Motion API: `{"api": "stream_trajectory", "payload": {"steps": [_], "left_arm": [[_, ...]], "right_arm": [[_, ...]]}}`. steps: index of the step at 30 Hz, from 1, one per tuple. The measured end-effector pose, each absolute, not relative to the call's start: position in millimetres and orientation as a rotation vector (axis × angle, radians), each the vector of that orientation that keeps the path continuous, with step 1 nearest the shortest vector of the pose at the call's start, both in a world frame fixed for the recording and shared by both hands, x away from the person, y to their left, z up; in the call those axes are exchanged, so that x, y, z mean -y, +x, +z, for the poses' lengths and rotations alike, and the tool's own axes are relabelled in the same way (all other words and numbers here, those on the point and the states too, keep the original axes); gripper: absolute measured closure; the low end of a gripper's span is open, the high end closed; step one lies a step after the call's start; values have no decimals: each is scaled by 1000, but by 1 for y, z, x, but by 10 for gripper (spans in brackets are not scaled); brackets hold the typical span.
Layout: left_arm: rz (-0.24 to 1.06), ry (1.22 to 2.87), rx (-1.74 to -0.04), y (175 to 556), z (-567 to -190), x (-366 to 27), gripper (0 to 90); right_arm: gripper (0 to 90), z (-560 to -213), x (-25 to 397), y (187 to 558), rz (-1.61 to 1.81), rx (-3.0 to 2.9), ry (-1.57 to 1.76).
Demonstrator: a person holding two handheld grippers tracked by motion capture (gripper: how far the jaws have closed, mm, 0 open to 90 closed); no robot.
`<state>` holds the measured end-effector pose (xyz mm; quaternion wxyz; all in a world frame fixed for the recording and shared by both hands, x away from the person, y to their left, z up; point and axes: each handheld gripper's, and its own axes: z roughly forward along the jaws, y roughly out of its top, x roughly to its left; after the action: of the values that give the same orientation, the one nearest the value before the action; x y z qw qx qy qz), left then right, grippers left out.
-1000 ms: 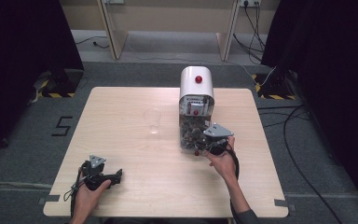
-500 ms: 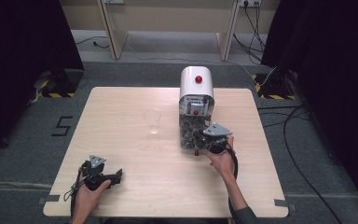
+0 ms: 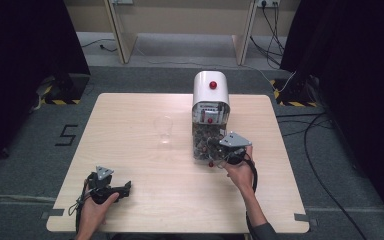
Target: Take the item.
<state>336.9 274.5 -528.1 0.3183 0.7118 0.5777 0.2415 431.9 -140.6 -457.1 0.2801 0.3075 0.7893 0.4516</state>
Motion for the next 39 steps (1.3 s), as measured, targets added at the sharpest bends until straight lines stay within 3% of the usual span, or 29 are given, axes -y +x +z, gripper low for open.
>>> {"api": "stream_trajectory", "payload": {"steps": [39], "left_arm": [[637,1871,-1522,336,-528,-275,0]], "right_arm": [[900,-417,128,421,1359,-2024,716]]}}
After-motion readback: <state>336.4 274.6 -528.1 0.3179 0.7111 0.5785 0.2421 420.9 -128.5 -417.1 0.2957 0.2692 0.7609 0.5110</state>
